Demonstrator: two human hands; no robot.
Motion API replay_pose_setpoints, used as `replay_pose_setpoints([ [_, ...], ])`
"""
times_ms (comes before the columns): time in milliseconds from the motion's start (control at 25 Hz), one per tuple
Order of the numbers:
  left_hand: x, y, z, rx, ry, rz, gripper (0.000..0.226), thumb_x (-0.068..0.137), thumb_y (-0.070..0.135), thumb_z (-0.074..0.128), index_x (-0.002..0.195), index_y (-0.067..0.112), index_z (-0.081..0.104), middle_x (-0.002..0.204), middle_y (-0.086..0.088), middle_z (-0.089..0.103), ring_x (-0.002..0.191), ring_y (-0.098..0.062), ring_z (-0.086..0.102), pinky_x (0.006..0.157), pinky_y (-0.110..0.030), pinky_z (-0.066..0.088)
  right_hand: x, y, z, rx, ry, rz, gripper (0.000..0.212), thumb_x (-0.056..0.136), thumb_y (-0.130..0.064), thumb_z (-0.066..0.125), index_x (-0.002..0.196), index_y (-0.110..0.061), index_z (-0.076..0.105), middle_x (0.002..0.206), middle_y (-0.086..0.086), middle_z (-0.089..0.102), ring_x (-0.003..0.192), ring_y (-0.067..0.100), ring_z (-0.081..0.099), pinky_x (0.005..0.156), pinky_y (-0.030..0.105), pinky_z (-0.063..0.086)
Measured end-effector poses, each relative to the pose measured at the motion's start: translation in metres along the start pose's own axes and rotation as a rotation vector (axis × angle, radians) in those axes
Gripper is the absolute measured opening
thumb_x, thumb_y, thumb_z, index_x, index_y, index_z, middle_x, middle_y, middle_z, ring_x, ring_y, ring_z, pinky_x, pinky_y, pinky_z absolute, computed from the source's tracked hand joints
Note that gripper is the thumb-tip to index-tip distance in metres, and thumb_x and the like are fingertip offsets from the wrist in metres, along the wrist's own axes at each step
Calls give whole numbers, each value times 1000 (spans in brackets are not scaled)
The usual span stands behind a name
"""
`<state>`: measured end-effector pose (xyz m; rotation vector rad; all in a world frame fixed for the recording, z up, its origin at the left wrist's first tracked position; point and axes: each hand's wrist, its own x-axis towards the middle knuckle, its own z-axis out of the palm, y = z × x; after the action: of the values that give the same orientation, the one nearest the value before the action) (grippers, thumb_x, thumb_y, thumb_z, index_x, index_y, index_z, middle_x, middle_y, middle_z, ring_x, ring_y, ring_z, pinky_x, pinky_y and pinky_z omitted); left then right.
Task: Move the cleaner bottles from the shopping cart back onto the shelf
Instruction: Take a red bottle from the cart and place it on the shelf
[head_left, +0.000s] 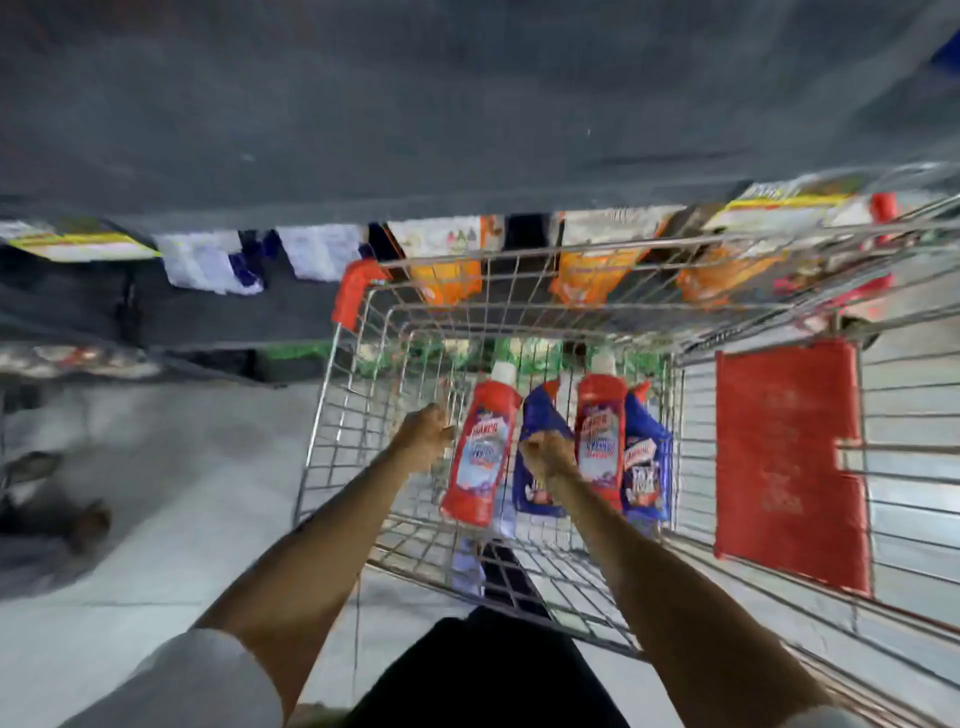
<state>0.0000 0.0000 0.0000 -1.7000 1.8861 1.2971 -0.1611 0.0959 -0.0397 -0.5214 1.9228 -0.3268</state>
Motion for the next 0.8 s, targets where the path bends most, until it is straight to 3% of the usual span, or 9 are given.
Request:
replay_pose_setpoints([
  [40, 13, -6, 10, -21, -68, 1, 71, 51, 90, 33, 72, 24, 47, 83, -2, 58, 82, -17, 55, 69, -28, 44, 10, 0, 7, -34, 7, 28, 31, 91, -15, 43, 114, 1, 58, 120, 23, 59, 59, 3, 38, 56, 14, 36],
  [120, 29, -11, 27, -36, -139, -59, 82, 63, 80, 27, 87, 8, 58, 105, -20, 65, 101, -26, 61, 82, -36, 48, 30, 1, 24, 7, 49, 137, 34, 93, -12, 39, 120, 5, 51, 125, 26, 55, 74, 6, 50, 65, 16, 41],
  [160, 30, -10, 31, -73, -126, -123, 61, 78, 53, 36, 104, 2, 59, 118, -22, 63, 109, -31, 60, 88, -37, 49, 32, -1, 34, -82, 30, 97, 33, 93, -11, 39, 118, 6, 53, 122, 27, 57, 89, 15, 58, 73, 24, 45],
  [240, 37, -12, 44, -139, -96, -163, 46, 87, 39, 50, 118, 6, 57, 122, -18, 63, 110, -33, 60, 90, -37, 50, 32, -6, 46, -131, 38, 50, 28, 93, -15, 47, 101, 7, 62, 107, 27, 65, 97, 33, 62, 65, 29, 41],
  [360, 49, -13, 52, -222, -27, -176, 38, 84, 36, 60, 109, 8, 64, 107, -17, 70, 98, -32, 64, 79, -33, 49, 42, -1, 50, -4, 106, 65, 30, 88, -27, 59, 93, 2, 68, 96, 21, 71, 83, 28, 63, 50, 19, 33],
  [440, 50, -18, 52, -301, -10, -244, 29, 85, 24, 63, 107, 7, 65, 105, -18, 71, 97, -31, 66, 84, -39, 54, 46, 5, 47, 118, 67, 139, 29, 81, -26, 68, 100, -5, 69, 100, 13, 72, 85, 24, 65, 59, 13, 41],
  [600, 28, -9, 34, -640, -12, -263, 42, 78, 6, 70, 117, -2, 59, 115, -27, 65, 92, -28, 66, 76, -33, 58, 40, 16, 23, 389, -131, 131, 29, 81, -12, 66, 109, -3, 66, 103, 11, 70, 69, -1, 65, 70, 14, 55],
  [720, -6, 23, 6, -757, 32, -135, 50, 73, -2, 71, 120, -7, 54, 121, -26, 62, 105, -34, 63, 91, -42, 53, 14, 8, -11, 609, -216, 23, 32, 84, -6, 62, 116, 0, 61, 112, 11, 67, 96, 18, 64, 85, 23, 54],
  [800, -30, 49, -15, -792, 70, -36, 52, 73, -4, 71, 121, -9, 53, 123, -25, 61, 110, -34, 61, 96, -43, 50, -8, -7, -39, 651, -252, -148, 22, 86, -6, 58, 105, -12, 68, 104, 4, 72, 96, 20, 65, 85, 26, 55],
])
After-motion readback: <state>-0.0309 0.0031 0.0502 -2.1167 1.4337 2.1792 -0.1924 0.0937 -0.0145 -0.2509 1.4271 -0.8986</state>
